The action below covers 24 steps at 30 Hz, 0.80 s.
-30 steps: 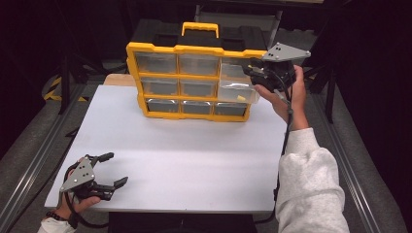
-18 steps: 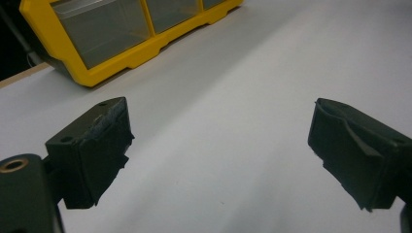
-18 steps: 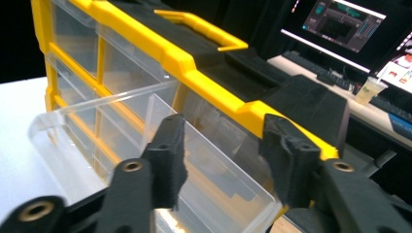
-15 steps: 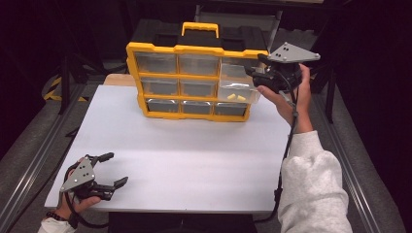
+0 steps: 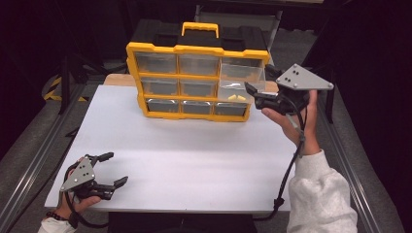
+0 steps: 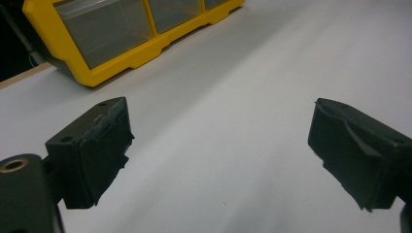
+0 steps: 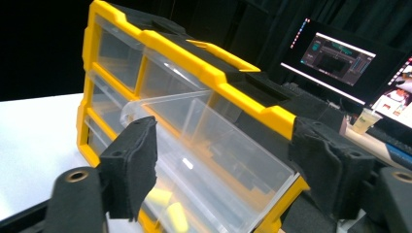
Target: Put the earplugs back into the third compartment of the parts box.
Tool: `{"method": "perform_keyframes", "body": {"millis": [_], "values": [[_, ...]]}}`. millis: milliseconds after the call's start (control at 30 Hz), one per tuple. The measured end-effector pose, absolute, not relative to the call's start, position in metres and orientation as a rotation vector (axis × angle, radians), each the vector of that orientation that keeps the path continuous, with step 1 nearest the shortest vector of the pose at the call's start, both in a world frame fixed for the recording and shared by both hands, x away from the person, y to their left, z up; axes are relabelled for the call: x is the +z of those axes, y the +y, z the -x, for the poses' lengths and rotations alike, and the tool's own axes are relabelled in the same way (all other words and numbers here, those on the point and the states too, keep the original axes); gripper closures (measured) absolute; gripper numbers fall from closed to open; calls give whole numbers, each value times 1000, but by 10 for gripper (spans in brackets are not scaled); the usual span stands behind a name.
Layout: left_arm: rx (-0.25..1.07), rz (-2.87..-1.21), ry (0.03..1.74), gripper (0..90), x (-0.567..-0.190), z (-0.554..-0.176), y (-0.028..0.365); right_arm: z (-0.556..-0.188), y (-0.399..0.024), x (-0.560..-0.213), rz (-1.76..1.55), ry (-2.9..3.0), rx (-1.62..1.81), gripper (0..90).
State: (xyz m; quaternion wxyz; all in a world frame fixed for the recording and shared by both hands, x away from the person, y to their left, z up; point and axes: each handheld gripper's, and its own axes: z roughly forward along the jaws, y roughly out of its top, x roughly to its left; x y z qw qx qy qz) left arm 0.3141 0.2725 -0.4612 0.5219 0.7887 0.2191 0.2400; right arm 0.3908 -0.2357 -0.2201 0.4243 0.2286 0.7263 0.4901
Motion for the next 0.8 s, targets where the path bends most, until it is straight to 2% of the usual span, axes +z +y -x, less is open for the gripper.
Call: {"method": "perform_keyframes", "body": {"millis": [400,800], "values": [[585,-1892,518,98,-460,-313,272,-347,-229,-261,-471,1821,1200,209],[593,-1894,530,96,-461,-310,274,-333,-226,-317,-490,1875,1235,195]]}}
